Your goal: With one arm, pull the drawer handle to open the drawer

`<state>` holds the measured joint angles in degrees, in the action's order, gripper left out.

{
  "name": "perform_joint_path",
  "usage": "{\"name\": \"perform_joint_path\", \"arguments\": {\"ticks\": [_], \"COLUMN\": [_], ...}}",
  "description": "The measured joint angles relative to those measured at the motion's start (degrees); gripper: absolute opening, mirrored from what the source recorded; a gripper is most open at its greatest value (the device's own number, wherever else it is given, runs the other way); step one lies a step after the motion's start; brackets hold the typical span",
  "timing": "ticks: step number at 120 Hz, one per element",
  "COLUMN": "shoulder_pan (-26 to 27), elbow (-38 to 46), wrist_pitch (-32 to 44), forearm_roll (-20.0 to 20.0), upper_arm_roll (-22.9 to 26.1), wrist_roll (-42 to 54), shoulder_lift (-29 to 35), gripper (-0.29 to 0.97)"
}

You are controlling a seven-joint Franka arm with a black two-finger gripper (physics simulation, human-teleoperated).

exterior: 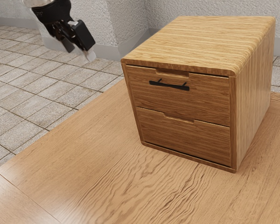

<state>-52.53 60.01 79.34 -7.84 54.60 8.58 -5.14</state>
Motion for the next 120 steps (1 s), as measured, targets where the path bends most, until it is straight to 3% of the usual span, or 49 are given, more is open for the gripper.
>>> {"name": "perform_joint_path", "arguments": {"ticks": [21, 52, 94, 105, 120], "shoulder_pan": [7.1, 9.1, 12.8, 10.2, 11.7], "elbow": [5.1, 9.7, 17.0, 20.0, 21.8], "wrist_pitch": [-1.6, 2.9, 18.0, 21.2, 25.6], "forearm_roll": [6.5, 0.6, -0.5, -0.5, -0.1], "upper_arm_roll": [-0.4, 0.0, -0.1, -0.3, -0.5], "wrist_roll": [-2.5, 10.0, 33.4, 38.1, 43.4], "shoulder_lift": [0.7, 3.3, 4.2, 9.2, 11.3], "gripper": [0.65, 0.65, 0.64, 0.64, 0.63]}}
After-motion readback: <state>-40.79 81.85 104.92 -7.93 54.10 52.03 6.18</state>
